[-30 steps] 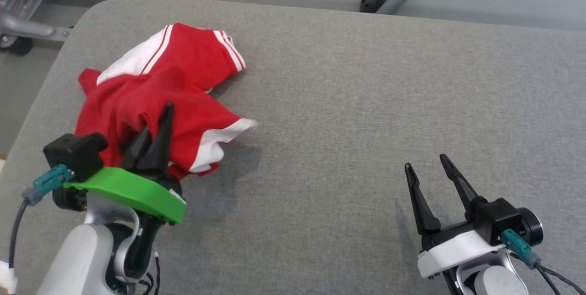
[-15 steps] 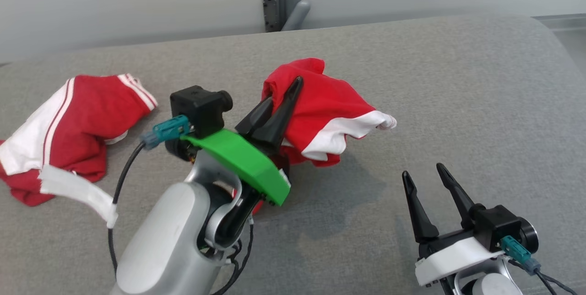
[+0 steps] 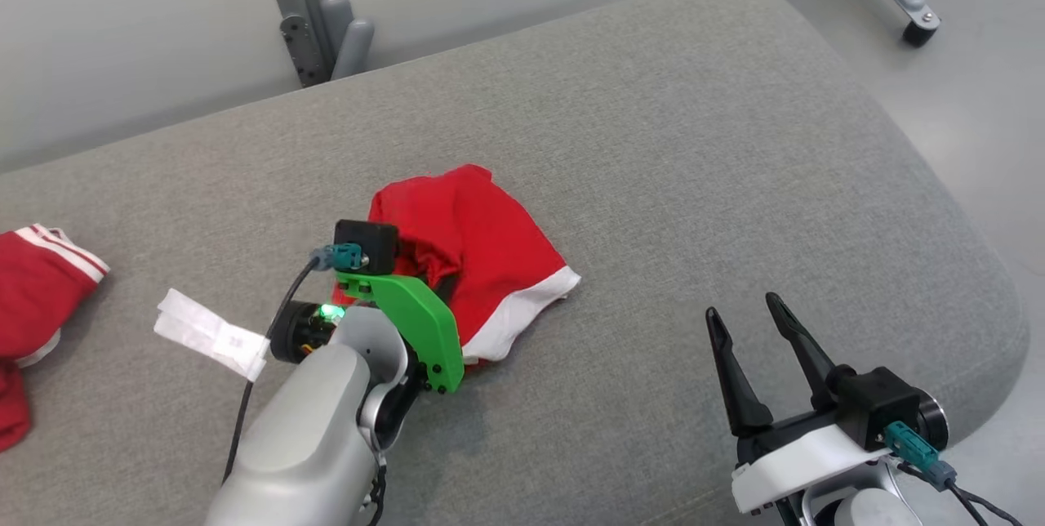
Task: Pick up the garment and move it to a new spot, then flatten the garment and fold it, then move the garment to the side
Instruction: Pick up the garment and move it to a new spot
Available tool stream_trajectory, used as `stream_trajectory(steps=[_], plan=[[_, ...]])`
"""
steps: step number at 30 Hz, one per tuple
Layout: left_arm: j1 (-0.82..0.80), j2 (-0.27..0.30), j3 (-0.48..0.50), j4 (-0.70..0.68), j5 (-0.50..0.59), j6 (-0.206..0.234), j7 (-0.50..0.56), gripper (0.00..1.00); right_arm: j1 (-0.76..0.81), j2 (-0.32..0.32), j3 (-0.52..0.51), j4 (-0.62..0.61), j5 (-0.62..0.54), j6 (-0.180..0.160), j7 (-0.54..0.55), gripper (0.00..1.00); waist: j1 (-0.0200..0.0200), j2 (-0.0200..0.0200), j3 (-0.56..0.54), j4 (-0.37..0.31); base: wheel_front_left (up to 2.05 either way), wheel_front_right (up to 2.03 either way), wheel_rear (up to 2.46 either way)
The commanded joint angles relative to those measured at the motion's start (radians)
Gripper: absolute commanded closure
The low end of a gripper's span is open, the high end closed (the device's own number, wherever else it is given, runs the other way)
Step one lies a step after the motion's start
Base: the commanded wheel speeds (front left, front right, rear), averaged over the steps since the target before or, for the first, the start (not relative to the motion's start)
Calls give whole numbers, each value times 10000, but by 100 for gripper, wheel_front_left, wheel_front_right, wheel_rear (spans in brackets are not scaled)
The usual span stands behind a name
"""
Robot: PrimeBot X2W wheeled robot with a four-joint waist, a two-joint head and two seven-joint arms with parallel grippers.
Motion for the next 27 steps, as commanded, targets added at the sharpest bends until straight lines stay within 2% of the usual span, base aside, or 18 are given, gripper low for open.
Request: stream_trajectory(steps=[1,4,6,7,13,17,18,20,23,25,27], plan=[[-203,-48,-32,217,54,-85,-178,100,-49,-14,-26,7,34,-14,-31,0,1,112,283,-307,0,0,0],[-374,-149,-201,956,63,-222,-643,99,-2,-8,-75,32,-85,-14,-31,0,1,112,307,-168,0,0,0],[-500,-193,-293,1234,50,-296,-955,18,-54,-14,-110,0,-175,-14,-31,0,1,112,293,-27,0,0,0],[-606,-213,-354,1261,62,-309,-1115,0,-90,-14,-159,-48,-215,-14,-31,0,1,112,295,71,0,0,0],[-444,-273,-514,326,233,-243,-2304,0,85,-17,-575,-422,-620,-14,-31,0,1,112,-7,906,0,0,0],[296,96,-476,-720,316,23,-2819,0,267,-23,-859,-682,-742,-14,-31,0,1,112,-265,1343,0,0,0],[916,469,-444,-1513,468,358,-3088,0,407,-60,-1016,-841,-809,-14,-31,0,1,112,-402,1647,0,0,0],[1674,904,-405,-2285,745,733,-3340,0,545,-102,-1185,-1009,-878,-14,-31,0,1,112,-512,1947,0,0,0],[2548,1255,-232,-2905,834,993,-3548,0,678,-110,-1328,-1093,-930,-14,-31,0,1,112,-632,2200,0,0,0],[3330,1772,-216,-3241,1313,1317,-3650,0,822,-148,-1390,-1115,-955,-14,-31,0,1,112,-736,2396,0,0,0],[4136,1861,94,-3594,1445,1591,-3722,0,948,-152,-1497,-1151,-990,-14,-31,0,1,112,-830,2591,0,0,0]])
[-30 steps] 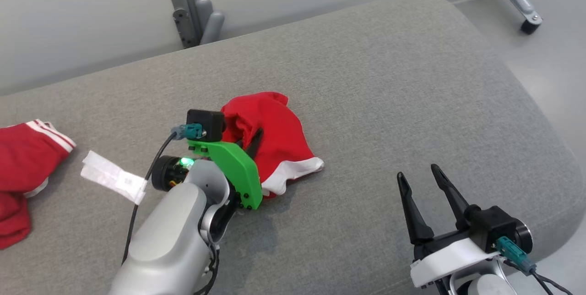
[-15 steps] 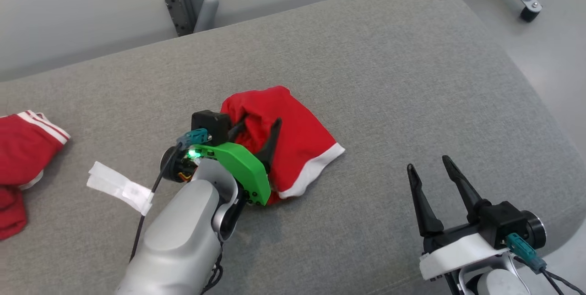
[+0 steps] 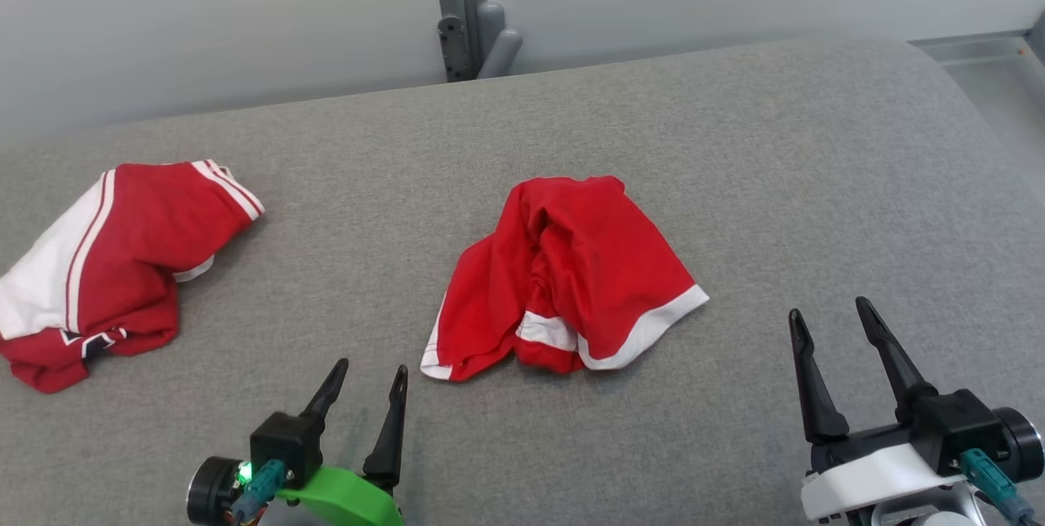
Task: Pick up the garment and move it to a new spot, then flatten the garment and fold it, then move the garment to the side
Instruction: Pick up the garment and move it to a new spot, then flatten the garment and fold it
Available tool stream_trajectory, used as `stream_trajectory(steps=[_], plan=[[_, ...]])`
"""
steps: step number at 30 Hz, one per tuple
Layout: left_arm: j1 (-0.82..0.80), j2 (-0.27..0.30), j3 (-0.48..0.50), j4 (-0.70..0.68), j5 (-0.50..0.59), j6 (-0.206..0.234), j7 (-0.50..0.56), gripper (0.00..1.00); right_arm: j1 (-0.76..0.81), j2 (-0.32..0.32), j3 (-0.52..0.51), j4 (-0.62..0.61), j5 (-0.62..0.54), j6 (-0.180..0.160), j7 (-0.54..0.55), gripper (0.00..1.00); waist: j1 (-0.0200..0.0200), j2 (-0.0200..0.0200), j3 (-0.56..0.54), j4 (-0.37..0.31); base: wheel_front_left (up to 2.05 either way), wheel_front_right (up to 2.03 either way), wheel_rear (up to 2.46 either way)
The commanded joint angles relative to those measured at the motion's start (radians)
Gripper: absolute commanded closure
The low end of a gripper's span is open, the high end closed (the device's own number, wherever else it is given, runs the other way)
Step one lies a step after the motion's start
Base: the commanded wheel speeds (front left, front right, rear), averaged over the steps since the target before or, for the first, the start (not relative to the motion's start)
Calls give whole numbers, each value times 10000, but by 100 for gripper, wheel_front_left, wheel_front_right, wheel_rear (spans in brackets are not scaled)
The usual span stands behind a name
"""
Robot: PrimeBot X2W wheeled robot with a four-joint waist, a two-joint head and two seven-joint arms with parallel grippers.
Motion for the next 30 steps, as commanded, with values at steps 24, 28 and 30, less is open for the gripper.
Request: stream_trajectory(steps=[24,28,30], plan=[[4017,-1768,5145,-3124,3435,-1963,-61,0,734,27,-808,328,-314,-14,-31,0,1,113,-934,949,0,0,0],[3699,-1899,4962,-3027,3473,-2071,-61,0,609,42,-737,349,-263,-14,-31,0,1,113,-840,867,0,0,0],[3386,-1939,4425,-2841,3394,-2119,-61,0,550,54,-669,348,-250,-14,-31,0,1,113,-776,798,0,0,0]])
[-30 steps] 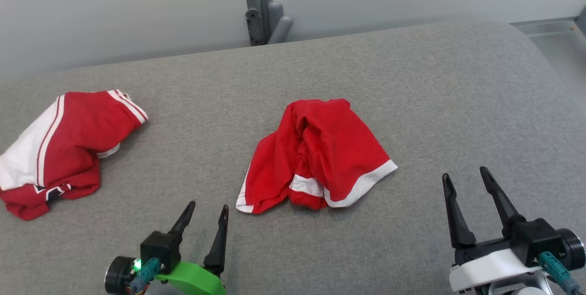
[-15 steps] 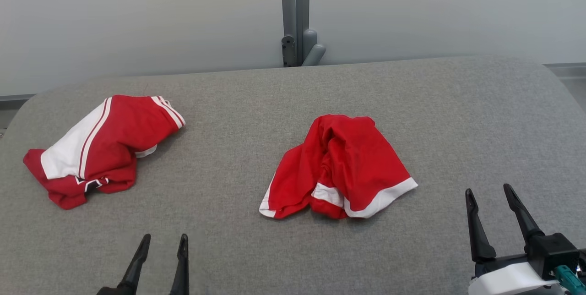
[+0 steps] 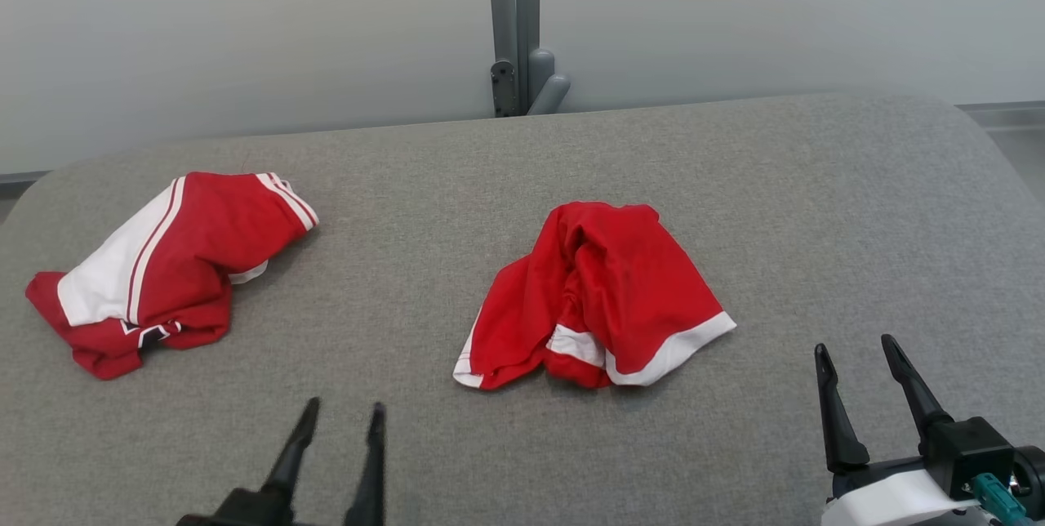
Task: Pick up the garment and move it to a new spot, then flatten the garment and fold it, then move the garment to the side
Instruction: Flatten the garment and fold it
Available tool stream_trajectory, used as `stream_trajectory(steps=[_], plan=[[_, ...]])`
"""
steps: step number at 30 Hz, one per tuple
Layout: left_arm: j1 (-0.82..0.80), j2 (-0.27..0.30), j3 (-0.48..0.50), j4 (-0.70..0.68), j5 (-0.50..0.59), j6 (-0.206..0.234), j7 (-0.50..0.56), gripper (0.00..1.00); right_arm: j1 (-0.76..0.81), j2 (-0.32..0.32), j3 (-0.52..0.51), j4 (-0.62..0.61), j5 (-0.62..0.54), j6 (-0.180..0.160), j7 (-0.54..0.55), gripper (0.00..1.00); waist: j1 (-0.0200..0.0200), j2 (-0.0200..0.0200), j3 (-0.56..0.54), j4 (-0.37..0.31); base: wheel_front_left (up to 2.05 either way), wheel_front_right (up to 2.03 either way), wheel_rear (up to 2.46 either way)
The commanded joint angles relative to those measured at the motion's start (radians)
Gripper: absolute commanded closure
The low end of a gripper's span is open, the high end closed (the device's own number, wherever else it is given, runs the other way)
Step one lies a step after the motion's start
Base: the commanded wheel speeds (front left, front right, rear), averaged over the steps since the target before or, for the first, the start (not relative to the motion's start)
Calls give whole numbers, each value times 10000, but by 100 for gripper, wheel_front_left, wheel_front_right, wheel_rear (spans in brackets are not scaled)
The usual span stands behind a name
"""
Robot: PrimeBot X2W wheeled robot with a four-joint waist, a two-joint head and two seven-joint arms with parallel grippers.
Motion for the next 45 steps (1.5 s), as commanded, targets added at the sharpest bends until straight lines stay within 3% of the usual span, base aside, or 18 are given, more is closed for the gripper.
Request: stream_trajectory(steps=[1,5,7,8,13,20,33,34,38,45], plan=[[-496,-32,-539,164,-120,-62,1,0,-146,11,68,16,86,-14,-31,0,0,112,91,-108,0,0,0],[-1548,125,-2143,960,-633,-65,3,0,-282,7,168,-56,108,-14,-31,0,0,112,246,-379,0,0,0],[-1845,95,-2410,1279,-847,-66,5,0,-336,13,187,-76,112,-14,-31,0,0,112,295,-465,0,0,0],[-2472,31,-3077,1983,-1103,-67,200,0,-418,23,272,-67,135,-14,-31,0,0,112,391,-685,0,0,0],[-3654,-32,-3877,3483,-1744,-68,715,0,-524,38,371,-73,181,-14,-31,0,0,112,553,-1165,0,0,0],[-5042,-41,-4180,5448,-3012,-69,871,0,-617,59,359,20,280,-14,-31,0,0,112,880,-1877,0,0,0],[-6164,119,-5151,6920,-4120,-70,649,0,-925,57,493,217,486,-14,-31,0,0,112,1129,-2172,0,0,0],[-6183,110,-5213,6975,-4168,-70,594,16,-913,59,494,225,500,-14,-31,0,0,112,1107,-2177,0,0,0],[-6300,153,-5532,7068,-4259,-70,487,100,-810,59,455,244,511,-14,-31,0,0,112,1042,-2144,0,0,0],[-6643,354,-5892,6593,-4428,-71,486,100,-737,58,431,250,554,-14,-31,0,0,112,919,-2114,0,0,0]])
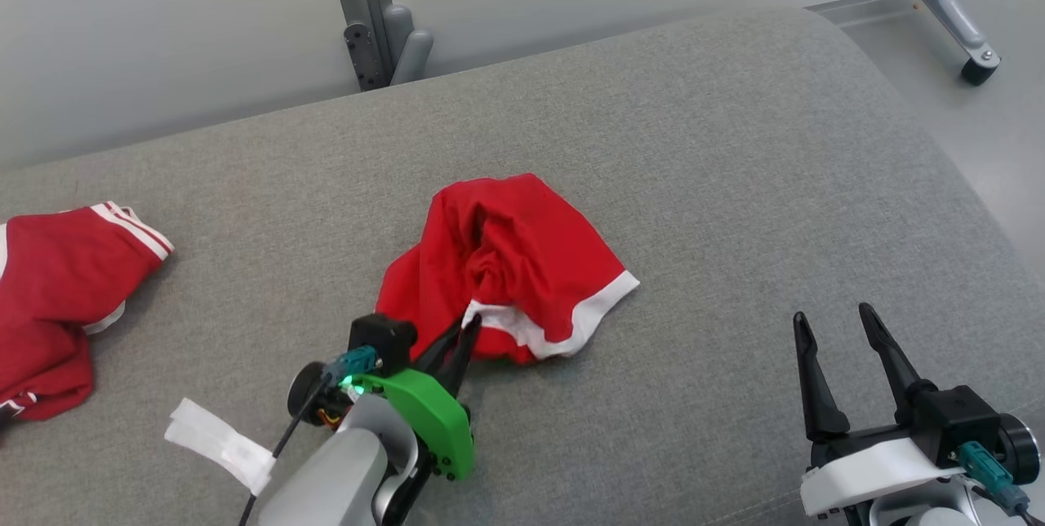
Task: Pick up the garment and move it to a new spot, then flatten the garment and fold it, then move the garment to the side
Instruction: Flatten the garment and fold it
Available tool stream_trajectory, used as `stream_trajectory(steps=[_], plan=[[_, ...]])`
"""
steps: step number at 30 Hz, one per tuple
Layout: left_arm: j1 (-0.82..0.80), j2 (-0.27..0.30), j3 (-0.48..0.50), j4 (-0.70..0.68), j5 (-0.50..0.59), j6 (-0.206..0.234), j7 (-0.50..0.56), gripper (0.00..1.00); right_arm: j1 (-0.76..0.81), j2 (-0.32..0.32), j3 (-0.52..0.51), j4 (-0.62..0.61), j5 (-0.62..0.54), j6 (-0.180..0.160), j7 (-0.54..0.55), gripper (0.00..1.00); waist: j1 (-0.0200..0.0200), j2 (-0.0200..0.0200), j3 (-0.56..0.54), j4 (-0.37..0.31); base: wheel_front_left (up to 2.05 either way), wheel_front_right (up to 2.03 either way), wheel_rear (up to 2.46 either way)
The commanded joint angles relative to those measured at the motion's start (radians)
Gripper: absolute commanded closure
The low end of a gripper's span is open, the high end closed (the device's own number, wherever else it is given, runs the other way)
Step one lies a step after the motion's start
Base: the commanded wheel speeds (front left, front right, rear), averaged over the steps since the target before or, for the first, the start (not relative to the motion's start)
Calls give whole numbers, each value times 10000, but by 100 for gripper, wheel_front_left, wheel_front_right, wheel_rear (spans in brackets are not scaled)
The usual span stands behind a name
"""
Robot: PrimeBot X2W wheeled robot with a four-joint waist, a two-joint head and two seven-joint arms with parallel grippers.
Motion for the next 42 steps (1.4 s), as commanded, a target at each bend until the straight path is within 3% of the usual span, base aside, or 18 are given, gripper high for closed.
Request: stream_trajectory(steps=[1,15,23,30,36,42], plan=[[-440,105,-16,-310,-95,-30,53,100,-1,-11,4,0,74,-14,-31,0,0,112,-10,-14,0,0,0],[-2923,342,-65,-2419,259,70,1361,100,-117,-14,175,124,457,-14,-31,0,0,112,-103,-907,0,0,0],[-4320,589,451,-2367,270,320,1510,100,-92,-13,138,177,669,-14,-31,0,0,112,38,-1466,0,0,0],[-5282,1270,554,-2053,384,138,1512,100,-126,-13,2,171,710,-14,-30,0,0,112,101,-1545,0,0,0],[-4152,1618,-122,-2763,-69,10,1795,100,-50,-10,-113,200,750,-14,-30,0,0,112,70,-1291,0,0,0],[-1373,1737,-1388,-4059,-418,-8,1944,100,12,-12,-74,236,777,-14,-30,0,0,112,124,-928,0,0,0]])
